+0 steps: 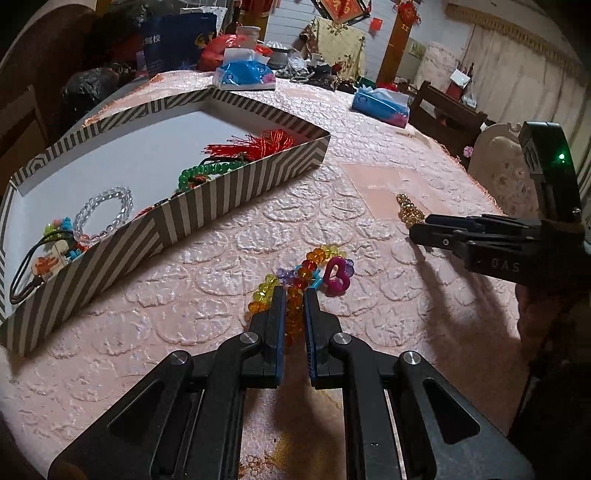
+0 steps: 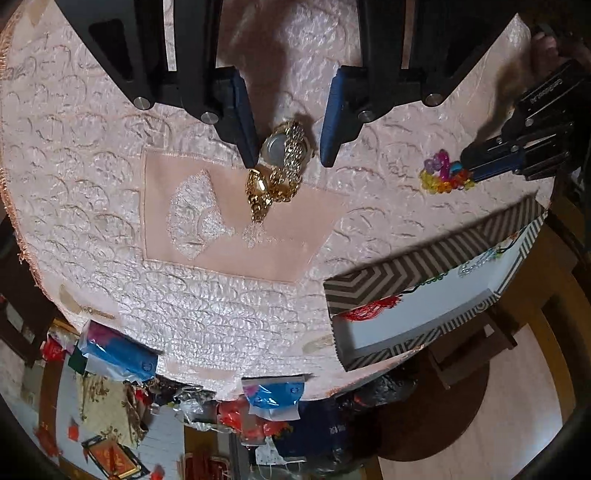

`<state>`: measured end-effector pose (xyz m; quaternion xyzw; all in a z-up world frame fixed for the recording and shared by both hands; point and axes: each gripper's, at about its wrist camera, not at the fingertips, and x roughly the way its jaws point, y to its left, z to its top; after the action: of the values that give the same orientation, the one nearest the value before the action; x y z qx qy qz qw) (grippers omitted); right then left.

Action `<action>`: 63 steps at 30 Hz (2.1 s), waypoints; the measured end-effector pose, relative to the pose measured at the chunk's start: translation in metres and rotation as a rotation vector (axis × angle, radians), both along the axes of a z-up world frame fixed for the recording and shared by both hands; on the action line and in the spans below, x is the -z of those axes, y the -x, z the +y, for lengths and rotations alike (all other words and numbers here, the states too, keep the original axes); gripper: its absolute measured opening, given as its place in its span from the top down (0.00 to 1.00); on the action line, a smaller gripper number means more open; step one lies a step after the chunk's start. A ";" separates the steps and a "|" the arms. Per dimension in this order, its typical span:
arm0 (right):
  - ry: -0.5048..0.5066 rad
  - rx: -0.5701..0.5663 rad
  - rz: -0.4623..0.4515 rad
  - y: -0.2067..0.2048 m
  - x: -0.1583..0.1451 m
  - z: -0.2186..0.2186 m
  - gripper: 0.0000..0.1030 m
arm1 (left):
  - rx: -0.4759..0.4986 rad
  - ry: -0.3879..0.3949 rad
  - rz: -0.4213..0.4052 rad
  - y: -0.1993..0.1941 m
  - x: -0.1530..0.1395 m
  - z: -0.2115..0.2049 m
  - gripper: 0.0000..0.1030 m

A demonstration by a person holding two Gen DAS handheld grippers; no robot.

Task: Organize jewelry
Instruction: 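Grasp the gold watch with the right tool while the left tool holds the bead bracelet, then lift the bead bracelet with the left tool while the right tool lifts the gold watch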

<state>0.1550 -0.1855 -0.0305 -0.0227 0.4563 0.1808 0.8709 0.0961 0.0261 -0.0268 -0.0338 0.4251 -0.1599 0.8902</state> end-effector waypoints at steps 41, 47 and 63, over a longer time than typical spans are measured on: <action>-0.223 0.187 -0.090 0.067 -0.046 -0.012 0.74 | 0.038 -0.028 -0.069 0.028 -0.036 -0.005 0.92; -0.179 0.182 -0.121 0.071 -0.051 -0.002 0.74 | 0.016 -0.009 -0.100 0.043 -0.071 -0.004 0.92; -0.135 0.177 -0.156 0.071 -0.062 0.017 0.74 | -0.109 -0.106 -0.091 0.061 -0.096 0.003 0.92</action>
<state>0.0844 -0.1686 0.0319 0.0624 0.3743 0.1313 0.9158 0.0349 0.0289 0.0694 -0.0027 0.3896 -0.0900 0.9166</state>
